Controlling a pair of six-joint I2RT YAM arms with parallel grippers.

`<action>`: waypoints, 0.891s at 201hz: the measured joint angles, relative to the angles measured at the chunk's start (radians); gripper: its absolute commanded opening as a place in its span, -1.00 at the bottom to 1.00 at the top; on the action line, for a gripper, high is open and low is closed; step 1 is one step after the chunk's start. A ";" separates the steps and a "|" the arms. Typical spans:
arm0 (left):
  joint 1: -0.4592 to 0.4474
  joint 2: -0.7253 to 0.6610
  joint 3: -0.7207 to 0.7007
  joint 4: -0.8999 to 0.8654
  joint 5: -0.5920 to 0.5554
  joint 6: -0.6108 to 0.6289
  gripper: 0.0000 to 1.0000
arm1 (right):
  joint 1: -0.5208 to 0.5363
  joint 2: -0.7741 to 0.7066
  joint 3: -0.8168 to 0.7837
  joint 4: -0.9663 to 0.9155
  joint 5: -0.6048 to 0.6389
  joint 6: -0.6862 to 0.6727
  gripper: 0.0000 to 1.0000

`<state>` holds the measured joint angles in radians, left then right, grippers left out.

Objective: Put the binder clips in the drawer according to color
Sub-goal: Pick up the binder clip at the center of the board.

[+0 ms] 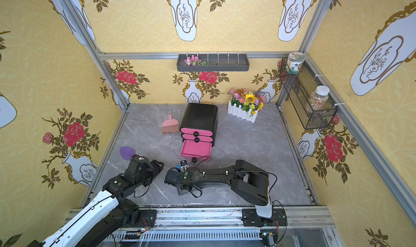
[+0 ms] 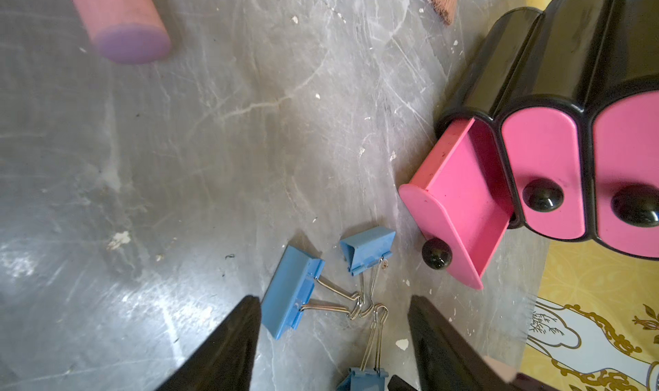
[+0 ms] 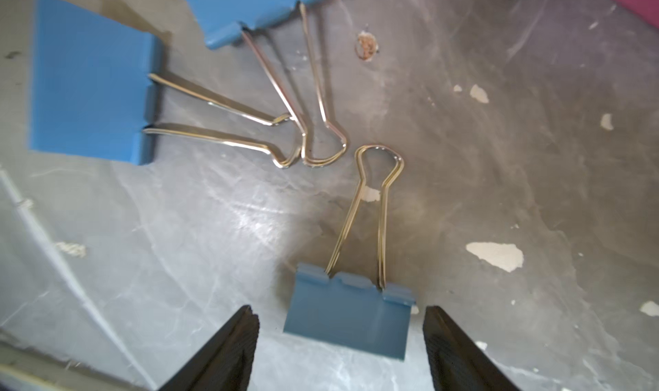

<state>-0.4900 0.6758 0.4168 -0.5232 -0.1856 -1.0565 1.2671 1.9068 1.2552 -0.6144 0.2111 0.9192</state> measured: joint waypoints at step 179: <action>0.002 0.027 -0.029 0.031 0.025 -0.024 0.44 | -0.095 -0.138 0.051 -0.043 0.025 -0.080 -0.13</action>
<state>-0.4881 0.7033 0.3878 -0.4919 -0.1604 -1.0801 1.1717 1.7691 1.3060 -0.6575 0.2363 0.8387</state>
